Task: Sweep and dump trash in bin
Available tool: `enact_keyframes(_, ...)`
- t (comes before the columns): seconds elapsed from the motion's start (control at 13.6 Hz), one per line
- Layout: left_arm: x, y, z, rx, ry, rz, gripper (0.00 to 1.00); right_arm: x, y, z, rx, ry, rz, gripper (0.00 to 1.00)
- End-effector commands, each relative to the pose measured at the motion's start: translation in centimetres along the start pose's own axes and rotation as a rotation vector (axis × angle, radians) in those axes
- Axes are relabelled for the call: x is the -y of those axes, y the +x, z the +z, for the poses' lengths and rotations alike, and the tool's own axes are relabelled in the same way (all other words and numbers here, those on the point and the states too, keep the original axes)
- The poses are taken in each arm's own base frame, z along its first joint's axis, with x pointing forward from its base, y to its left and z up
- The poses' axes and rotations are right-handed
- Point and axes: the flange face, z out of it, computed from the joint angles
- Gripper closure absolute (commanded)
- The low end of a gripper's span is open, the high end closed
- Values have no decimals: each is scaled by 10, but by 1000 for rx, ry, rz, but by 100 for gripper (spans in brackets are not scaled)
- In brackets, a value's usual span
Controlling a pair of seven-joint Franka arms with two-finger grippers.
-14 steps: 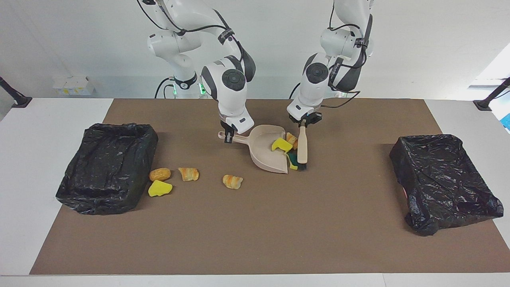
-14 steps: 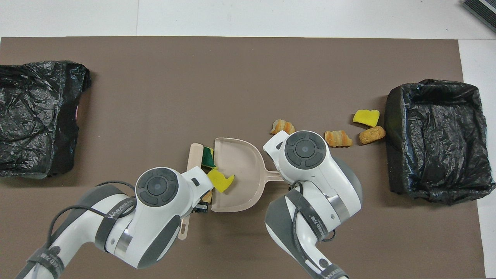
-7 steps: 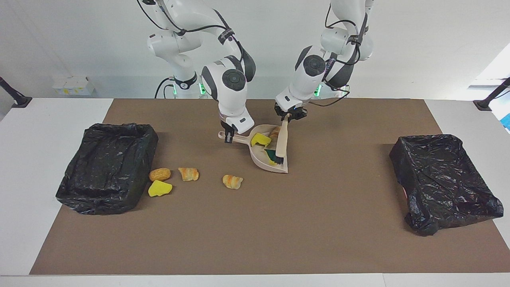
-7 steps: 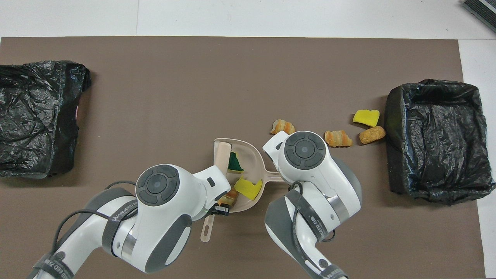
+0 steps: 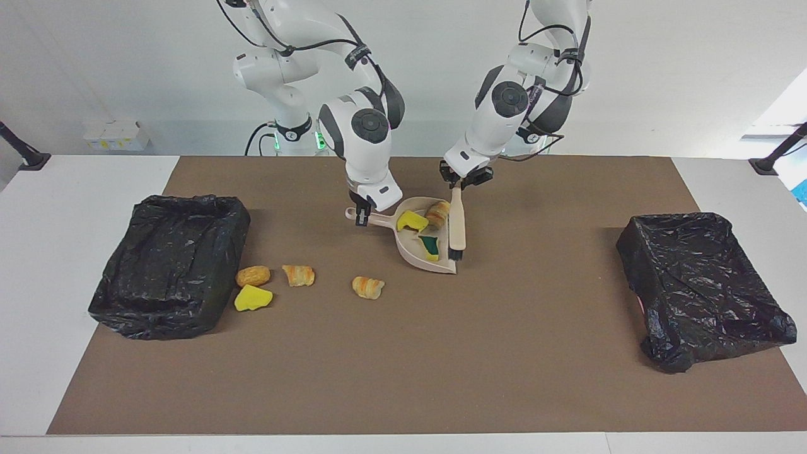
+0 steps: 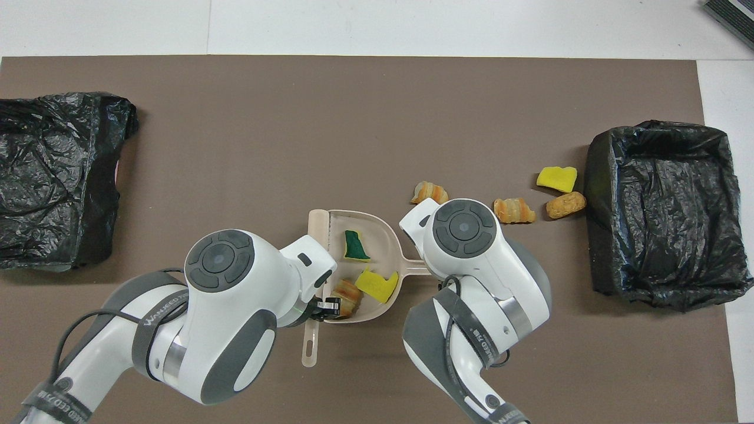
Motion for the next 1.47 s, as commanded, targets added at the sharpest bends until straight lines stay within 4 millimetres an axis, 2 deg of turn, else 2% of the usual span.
enact_keyframes(0.0,0,-10,-6,7,12,-79,100,-3,-7,-27,-3,-26,-69,100)
enact_keyframes(0.07,0,-15,-3,10,22,-98,100,-8,-12,-36,0,-22,-78,100)
enact_keyframes(0.29,-11,-36,4,-4,53,-156,100,-25,-47,-60,-10,3,-111,100)
enact_keyframes(0.59,-13,-48,10,-21,81,-183,100,-46,-95,-89,-44,38,-149,100)
enact_keyframes(0.66,-14,-57,15,-33,78,-179,100,-51,-108,-102,-60,24,-146,100)
enact_keyframes(1.03,-41,-106,51,-58,88,-143,100,-71,-162,-141,-78,-6,-179,100)
enact_keyframes(1.1,-45,-120,64,-63,92,-128,100,-73,-176,-143,-78,12,-187,100)
enact_keyframes(1.17,-52,-135,76,-85,78,-102,100,-77,-199,-144,-80,21,-195,100)
enact_keyframes(1.39,-65,-165,99,-92,86,-51,100,-87,-280,-139,-101,37,-245,100)
